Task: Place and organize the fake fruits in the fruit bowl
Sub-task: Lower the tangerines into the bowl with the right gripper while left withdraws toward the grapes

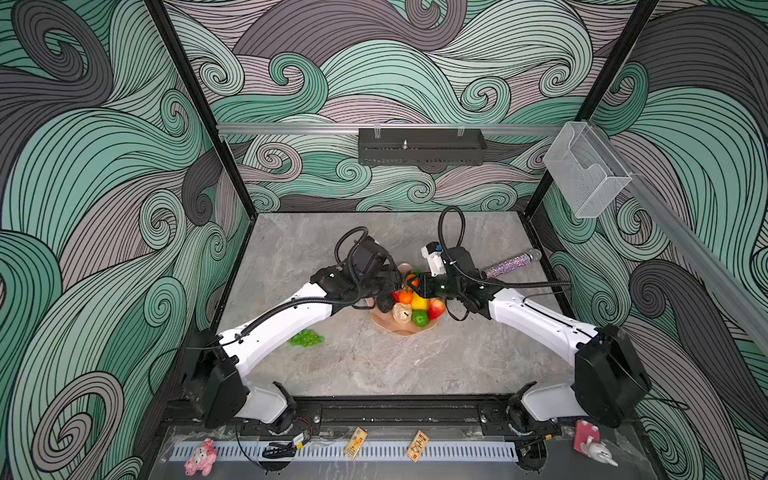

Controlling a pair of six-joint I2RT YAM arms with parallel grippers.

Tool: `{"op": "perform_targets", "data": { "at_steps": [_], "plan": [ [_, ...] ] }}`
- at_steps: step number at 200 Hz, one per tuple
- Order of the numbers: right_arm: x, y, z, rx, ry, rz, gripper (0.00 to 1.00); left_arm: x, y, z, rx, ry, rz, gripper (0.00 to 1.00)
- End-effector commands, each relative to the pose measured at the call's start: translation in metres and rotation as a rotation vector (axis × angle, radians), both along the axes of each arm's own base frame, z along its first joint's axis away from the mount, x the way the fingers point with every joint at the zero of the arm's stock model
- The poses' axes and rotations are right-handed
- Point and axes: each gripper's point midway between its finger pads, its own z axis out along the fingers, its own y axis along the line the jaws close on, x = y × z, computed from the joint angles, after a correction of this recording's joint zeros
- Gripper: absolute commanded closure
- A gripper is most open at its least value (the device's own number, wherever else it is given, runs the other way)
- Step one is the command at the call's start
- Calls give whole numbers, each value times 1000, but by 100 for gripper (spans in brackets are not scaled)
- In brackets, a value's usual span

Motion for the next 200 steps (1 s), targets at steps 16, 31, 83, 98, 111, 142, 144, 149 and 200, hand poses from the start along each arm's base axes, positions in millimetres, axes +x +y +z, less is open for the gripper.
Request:
{"op": "perform_targets", "data": {
  "at_steps": [16, 31, 83, 98, 111, 142, 144, 149, 200],
  "plan": [
    [25, 7, 12, 15, -41, -3, 69, 9, 45, 20, 26, -122, 98, 32],
    [31, 10, 15, 9, -42, -1, 69, 8, 60, 14, 38, -116, 122, 32],
    [45, 16, 2, -71, 10, 20, 68, -1, 97, -2, 53, -95, 196, 31],
    [49, 17, -2, -92, 22, 24, 68, -2, 105, -4, 53, -97, 210, 31],
    [51, 18, -5, -108, 31, 28, 68, -3, 111, -4, 53, -97, 219, 31],
    [53, 14, -13, -156, 45, 21, 65, -5, 121, -6, 57, -91, 236, 31],
    [54, 13, -14, -160, 45, 18, 65, -5, 121, -6, 57, -92, 237, 31],
    [53, 12, -15, -165, 44, 16, 64, -5, 122, -6, 57, -92, 240, 31],
    [55, 9, -24, -197, 59, 9, 56, -4, 129, -8, 56, -88, 256, 31]
  ]
}}
